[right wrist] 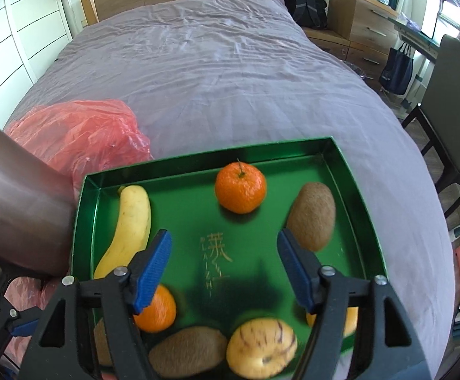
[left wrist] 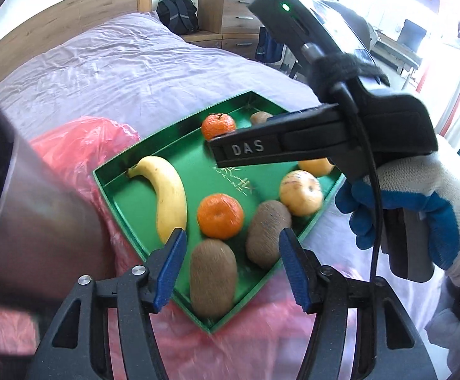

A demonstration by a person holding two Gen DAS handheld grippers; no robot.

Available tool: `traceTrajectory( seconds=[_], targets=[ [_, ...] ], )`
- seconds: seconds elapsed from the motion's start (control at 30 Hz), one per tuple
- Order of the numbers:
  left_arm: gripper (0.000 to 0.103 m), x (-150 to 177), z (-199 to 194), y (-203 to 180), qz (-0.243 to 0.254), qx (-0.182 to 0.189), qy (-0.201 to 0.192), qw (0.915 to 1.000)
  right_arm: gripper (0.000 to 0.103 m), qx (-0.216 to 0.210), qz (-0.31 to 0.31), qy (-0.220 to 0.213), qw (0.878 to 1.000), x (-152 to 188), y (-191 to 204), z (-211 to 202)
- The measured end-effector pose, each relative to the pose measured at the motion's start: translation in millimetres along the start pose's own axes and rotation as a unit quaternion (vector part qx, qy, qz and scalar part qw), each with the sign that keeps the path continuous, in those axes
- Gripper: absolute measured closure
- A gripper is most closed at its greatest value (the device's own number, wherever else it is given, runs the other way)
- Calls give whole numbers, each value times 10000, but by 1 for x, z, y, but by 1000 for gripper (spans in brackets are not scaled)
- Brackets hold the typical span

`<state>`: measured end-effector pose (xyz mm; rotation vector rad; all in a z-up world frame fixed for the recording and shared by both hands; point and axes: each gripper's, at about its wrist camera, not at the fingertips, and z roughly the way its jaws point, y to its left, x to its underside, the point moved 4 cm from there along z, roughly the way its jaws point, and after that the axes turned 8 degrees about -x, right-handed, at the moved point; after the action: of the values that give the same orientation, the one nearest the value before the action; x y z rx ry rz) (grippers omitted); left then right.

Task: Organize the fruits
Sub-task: 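Open the right tool to drop its tangerine while the left tool releases its tangerine, then move both open tools back from the tray toward the apple and tangerine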

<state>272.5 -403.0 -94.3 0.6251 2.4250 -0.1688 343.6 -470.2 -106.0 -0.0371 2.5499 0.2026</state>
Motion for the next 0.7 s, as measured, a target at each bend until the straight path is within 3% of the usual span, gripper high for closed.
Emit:
traceTrajectory(
  seconds=[0.23, 0.7],
  targets=[
    [43, 23, -47, 10, -51, -77, -144, 9999, 24, 14, 257, -229, 9994, 32, 11, -43],
    [39, 85, -123, 46, -337, -475, -263, 9980, 24, -196, 617, -546, 9964, 114, 70, -108]
  ],
)
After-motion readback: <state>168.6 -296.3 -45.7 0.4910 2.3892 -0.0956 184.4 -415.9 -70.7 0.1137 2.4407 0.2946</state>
